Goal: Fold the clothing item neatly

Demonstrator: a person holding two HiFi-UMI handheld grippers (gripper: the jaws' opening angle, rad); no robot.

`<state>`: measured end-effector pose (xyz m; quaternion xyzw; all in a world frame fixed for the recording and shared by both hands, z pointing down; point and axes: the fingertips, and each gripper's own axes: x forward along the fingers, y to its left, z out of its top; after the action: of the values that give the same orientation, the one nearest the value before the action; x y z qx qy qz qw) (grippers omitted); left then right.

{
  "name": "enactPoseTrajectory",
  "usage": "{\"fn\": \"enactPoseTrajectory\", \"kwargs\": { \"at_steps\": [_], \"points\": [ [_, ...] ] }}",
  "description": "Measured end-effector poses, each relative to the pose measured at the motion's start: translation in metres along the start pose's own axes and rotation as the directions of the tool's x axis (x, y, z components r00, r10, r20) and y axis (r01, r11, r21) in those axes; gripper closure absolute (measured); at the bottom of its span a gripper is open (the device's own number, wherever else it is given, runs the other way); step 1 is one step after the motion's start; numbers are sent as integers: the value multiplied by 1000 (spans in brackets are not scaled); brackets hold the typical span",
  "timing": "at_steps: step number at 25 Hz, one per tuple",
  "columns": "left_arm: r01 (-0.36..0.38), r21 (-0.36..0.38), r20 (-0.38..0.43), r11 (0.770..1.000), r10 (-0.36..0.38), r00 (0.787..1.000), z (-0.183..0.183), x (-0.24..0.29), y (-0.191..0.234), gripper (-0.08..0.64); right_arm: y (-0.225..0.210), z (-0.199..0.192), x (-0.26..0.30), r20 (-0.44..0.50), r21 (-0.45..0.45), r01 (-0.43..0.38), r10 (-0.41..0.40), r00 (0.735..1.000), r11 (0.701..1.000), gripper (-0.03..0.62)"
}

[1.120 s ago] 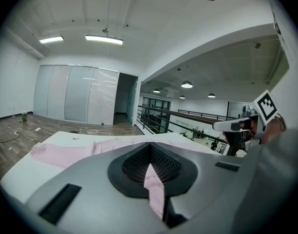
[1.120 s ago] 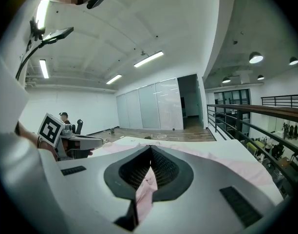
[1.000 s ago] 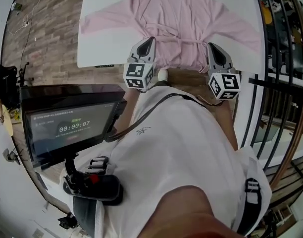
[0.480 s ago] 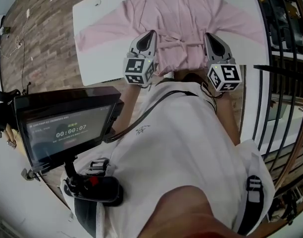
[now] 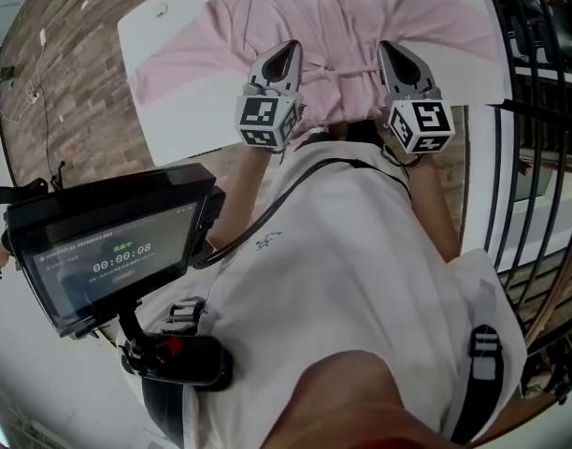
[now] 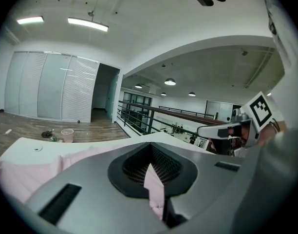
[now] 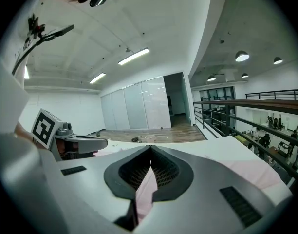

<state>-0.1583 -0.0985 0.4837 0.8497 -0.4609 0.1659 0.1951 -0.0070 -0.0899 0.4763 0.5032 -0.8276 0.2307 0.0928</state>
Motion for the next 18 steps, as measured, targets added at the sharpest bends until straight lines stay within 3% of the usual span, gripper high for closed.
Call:
{"fn": "enactPoseTrajectory", "kwargs": {
  "at_steps": [4, 11, 14, 18],
  "points": [
    [43, 0, -10, 999, -43, 999, -2, 8, -17, 561, -13, -2, -4, 2, -4, 42, -42, 999, 999, 588],
    [202, 16, 4, 979, -202, 979, 11, 29, -76, 560, -44, -5, -5, 4, -11, 122, -122, 993, 992, 588],
    [218, 29, 39, 975, -219, 975, 22, 43, -90, 561, -64, -5, 11, -1, -46, 136, -136, 991, 990, 588],
    [183, 41, 48, 982, -185, 982, 24, 53, -83, 561, -80, -10, 41, -19, -83, 131, -133, 991, 988, 588]
  ]
}}
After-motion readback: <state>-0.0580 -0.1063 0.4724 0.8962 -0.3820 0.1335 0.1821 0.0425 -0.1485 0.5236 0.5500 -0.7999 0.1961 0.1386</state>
